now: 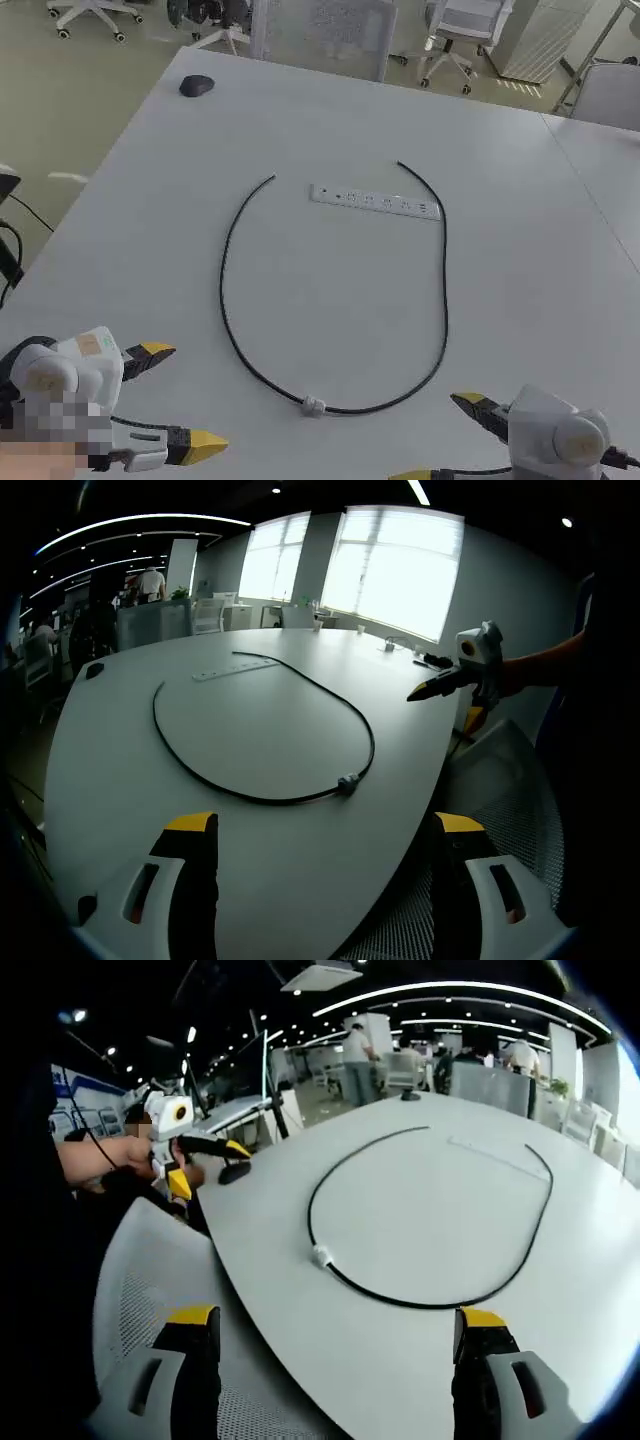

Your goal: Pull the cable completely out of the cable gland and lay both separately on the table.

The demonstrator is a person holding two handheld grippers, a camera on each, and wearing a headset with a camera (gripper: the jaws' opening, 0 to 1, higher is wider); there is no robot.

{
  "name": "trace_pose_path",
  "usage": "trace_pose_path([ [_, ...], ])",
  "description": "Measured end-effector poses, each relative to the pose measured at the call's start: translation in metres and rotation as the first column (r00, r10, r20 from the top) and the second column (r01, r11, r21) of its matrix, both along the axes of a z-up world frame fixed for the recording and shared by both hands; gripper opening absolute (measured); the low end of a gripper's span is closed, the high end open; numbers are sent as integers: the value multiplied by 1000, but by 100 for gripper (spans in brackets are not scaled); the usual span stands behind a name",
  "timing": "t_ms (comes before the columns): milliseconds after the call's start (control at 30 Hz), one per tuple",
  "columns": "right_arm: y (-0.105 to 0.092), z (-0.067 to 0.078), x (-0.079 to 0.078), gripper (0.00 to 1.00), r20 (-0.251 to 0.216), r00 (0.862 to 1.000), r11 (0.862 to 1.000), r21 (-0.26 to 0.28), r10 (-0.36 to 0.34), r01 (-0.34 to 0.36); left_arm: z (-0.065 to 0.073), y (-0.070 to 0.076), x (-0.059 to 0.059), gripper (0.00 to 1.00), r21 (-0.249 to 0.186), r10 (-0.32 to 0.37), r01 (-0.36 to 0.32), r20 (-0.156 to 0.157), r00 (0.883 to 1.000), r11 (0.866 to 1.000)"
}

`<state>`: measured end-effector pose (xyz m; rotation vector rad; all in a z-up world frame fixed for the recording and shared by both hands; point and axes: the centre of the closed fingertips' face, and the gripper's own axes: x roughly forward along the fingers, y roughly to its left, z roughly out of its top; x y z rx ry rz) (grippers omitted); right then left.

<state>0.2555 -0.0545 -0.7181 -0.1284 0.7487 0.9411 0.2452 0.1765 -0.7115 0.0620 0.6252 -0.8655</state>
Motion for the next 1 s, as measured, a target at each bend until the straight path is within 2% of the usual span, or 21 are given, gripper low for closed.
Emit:
trace_pose_path([
  [233, -2, -4, -4, 96, -5, 1000, 1000, -17, 7, -7, 1, -1, -2, 92, 3, -3, 3, 4, 1000, 1000],
  [600, 3, -6, 0, 95, -9, 1000, 1000, -24, 16, -17, 4, -1, -7, 91, 21, -13, 13, 0, 1000, 1000],
  [700, 7, -7, 2, 94, -10, 1000, 999, -25, 28, -29, 3, -3, -6, 90, 18, -12, 12, -5, 1000, 1000],
  [767, 9, -8, 4, 94, -13, 999, 999, -31, 35, -36, 1, -3, -5, 90, 36, -20, 20, 4, 1000, 999],
  [833, 13, -7, 6, 93, -12, 999, 998, -30, 52, -52, -2, -3, -5, 90, 42, -24, 24, 0, 1000, 999],
  [1000, 25, -4, 12, 91, -1, 996, 996, -25, 86, -86, -2, -3, -2, 88, 31, -11, 12, -7, 1000, 999],
])
